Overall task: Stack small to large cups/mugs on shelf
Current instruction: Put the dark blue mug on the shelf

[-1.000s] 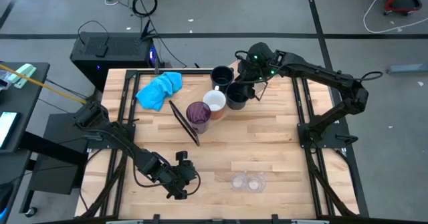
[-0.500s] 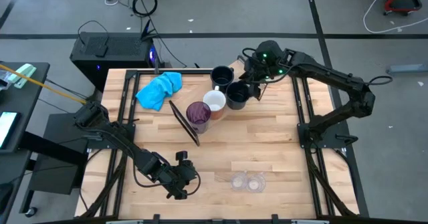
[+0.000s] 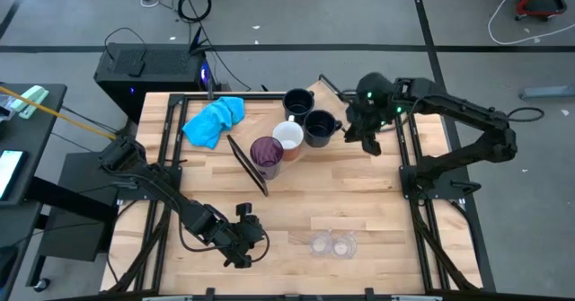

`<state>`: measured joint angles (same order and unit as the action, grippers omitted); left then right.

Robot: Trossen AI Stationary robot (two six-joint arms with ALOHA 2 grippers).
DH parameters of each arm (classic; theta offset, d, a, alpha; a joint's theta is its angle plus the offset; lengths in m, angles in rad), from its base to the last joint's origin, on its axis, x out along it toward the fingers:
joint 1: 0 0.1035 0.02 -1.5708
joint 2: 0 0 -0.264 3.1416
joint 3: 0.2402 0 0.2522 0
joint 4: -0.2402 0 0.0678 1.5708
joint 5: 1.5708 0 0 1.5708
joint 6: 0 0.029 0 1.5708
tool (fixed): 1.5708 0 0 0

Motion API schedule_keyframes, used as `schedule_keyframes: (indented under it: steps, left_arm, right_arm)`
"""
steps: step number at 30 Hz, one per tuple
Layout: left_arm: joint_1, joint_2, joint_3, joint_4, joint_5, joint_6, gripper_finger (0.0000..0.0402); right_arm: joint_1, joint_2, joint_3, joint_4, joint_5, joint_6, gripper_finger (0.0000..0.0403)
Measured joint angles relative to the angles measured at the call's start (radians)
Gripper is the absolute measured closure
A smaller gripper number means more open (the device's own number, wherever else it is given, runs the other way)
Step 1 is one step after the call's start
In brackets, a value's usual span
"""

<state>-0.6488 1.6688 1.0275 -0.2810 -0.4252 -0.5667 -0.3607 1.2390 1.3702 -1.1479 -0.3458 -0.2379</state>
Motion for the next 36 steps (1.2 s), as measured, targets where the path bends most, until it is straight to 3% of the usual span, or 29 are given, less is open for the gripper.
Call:
schedule_keyframes:
  steps: [5, 9, 22, 36]
  left_arm:
    - [0.001, 0.0, 0.0, 0.0, 0.0, -0.011, 0.035]
    - [0.001, 0.0, 0.0, 0.0, 0.0, -0.024, 0.0345]
    - [0.001, 0.0, 0.0, -0.001, 0.0, -0.024, 0.035]
    - [0.001, 0.0, 0.0, 0.0, 0.0, -0.024, 0.035]
  right_arm:
    - [0.068, 0.004, -0.096, 0.025, 0.15, 0.023, 0.0345]
    - [0.053, 0.002, -0.152, 0.051, 0.229, 0.021, 0.0356]
    - [-0.077, 0.002, -0.214, 0.255, 0.237, -0.054, 0.038]
    - [-0.082, 0.011, -0.214, 0.323, 0.251, -0.05, 0.0385]
